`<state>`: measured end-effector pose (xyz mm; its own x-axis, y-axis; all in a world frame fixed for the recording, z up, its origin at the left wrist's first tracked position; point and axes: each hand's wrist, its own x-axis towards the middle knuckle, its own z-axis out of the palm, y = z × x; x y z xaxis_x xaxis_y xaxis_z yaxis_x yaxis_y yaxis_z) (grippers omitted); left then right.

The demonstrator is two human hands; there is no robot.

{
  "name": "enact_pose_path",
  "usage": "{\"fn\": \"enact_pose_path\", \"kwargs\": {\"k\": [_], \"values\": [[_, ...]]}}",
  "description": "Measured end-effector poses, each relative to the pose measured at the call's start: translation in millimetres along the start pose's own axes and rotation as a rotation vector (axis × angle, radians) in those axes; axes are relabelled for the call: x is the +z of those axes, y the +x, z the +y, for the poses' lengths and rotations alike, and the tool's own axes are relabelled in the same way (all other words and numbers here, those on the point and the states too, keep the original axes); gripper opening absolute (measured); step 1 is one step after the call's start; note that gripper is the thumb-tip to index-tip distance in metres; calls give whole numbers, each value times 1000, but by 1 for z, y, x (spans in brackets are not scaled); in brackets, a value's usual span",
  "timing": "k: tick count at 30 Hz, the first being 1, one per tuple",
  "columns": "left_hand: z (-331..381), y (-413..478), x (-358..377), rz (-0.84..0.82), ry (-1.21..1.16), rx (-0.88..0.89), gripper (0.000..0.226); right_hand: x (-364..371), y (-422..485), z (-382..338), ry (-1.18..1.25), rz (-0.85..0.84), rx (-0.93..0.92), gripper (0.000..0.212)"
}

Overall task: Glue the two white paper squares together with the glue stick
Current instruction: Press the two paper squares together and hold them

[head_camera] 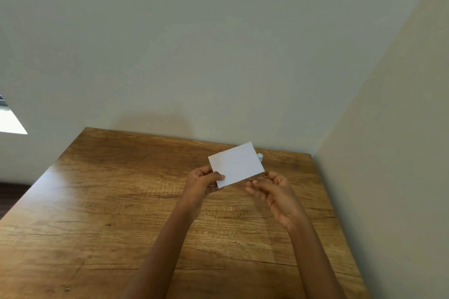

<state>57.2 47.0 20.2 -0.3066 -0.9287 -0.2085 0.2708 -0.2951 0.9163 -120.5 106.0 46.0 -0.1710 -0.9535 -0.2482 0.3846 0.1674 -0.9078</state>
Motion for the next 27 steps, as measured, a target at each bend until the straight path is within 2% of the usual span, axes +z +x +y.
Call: {"fn": "enact_pose_path", "kwargs": {"k": [4, 9, 12, 15, 21, 27], "values": [[0, 1, -10, 13, 163, -76, 15, -13, 3, -11, -18, 72, -59, 26], [-3, 2, -13, -17, 299, -140, 17, -8, 8, -2, -303, 178, -103, 21], [-3, 0, -13, -24, 319, -145, 22, -7, 13, 6, -380, 221, -99, 27], [1, -2, -14, 4, 296, -149, 13, -7, 13, 9, -385, 241, -110, 24], [1, -1, -16, 155, 279, -115, 7, -10, 14, 14, -439, 314, -166, 20], [-3, 0, -17, 216, 325, -116, 9, -16, 25, 32, -604, 396, -155, 16]]}}
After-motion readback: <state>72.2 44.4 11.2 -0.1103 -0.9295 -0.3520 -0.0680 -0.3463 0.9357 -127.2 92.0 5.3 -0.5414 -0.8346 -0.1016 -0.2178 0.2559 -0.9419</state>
